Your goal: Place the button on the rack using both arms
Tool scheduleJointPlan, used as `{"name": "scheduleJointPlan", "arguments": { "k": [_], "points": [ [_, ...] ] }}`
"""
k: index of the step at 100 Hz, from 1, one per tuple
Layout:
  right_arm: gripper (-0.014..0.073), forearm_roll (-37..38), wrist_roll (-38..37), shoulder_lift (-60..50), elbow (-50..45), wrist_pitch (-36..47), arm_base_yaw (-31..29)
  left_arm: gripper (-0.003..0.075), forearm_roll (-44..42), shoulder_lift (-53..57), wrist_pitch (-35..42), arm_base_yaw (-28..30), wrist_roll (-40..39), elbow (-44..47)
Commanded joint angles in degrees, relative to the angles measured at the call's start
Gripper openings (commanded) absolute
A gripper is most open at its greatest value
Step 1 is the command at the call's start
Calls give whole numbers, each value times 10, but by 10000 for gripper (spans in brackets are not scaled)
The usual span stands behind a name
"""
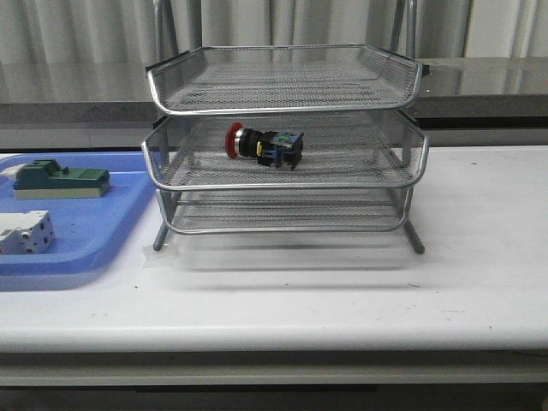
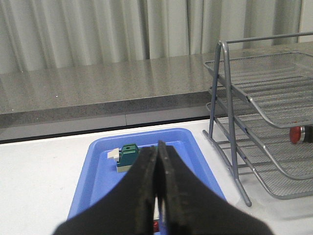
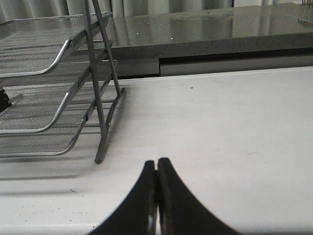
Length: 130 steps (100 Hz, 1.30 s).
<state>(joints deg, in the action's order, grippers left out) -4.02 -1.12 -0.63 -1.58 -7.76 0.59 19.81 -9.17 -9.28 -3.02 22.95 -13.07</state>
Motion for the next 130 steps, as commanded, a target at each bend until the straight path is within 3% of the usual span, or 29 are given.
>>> {"name": "scheduleJointPlan", "arguments": {
  "k": [1,45,56,63,83,110,130],
  "points": [
    [-60,5,0,-12,9,43,-1,-20,8,-6,49,1,-5,-15],
    [-60,5,0,-12,9,43,-1,-20,8,-6,49,1,-5,-15],
    [-60,5,0,-12,9,43,-1,-20,-25,-6,47,1,-6,-13],
    [-60,5,0,-12,9,43,-1,-20,-67,-6,49,1,-43,-3],
    [-60,5,0,-12,9,43,-1,-20,-256,6,69,1,-259,46],
    [-60,5,0,-12,9,43,-1,-20,-264,70,134,1,-273,137],
    [-60,5,0,-12,9,43,-1,-20,-264,108,123,1,-277,159]
  ]
}}
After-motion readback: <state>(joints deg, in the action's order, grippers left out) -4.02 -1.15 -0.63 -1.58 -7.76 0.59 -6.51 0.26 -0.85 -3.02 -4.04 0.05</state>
